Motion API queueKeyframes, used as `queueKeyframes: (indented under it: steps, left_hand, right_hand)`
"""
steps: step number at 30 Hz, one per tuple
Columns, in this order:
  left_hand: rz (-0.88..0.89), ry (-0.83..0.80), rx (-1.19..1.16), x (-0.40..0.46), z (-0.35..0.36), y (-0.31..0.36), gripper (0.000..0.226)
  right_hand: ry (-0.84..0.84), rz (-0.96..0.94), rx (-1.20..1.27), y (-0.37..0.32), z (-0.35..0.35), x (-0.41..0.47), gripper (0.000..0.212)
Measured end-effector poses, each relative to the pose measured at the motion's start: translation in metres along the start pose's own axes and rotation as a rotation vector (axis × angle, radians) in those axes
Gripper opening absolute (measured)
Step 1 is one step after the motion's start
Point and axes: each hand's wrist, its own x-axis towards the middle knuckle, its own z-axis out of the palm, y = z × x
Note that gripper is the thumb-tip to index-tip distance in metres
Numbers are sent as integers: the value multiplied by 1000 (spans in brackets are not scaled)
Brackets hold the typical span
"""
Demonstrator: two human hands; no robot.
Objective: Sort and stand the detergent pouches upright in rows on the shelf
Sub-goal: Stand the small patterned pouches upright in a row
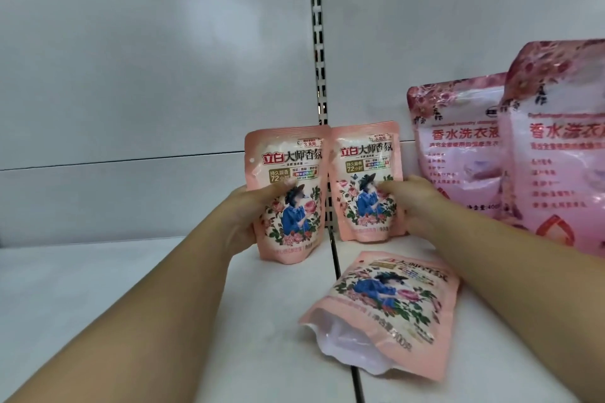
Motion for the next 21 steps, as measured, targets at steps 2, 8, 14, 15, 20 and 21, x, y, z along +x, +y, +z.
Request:
queueKeyframes:
  steps: [2,8,14,15,20,21]
  left_hand:
    - [9,-3,0,1,-2,1,19]
    - [15,-56,-20,2,-1,2,15]
    - [67,-47,-40,1,6,1,20]
    - [80,-42,-44,1,7,1,23]
    - [146,-72,-91,-2,22,1,24]
    - [157,-86,-102,-3,26,0,22]
  right_hand:
    - [17,-13,-203,-2,1,-8,32]
    - [-184,-25,-1339,-12,-11,-38,72]
    - [-357,55,-1355,-19,-25,-56,77]
    - [-382,82,-1365,-21,-26,-57,75]
    - [-418,311,-1352,-21,-22,-66,87]
    - [-423,335,-1346,-21,-23,-67,80]
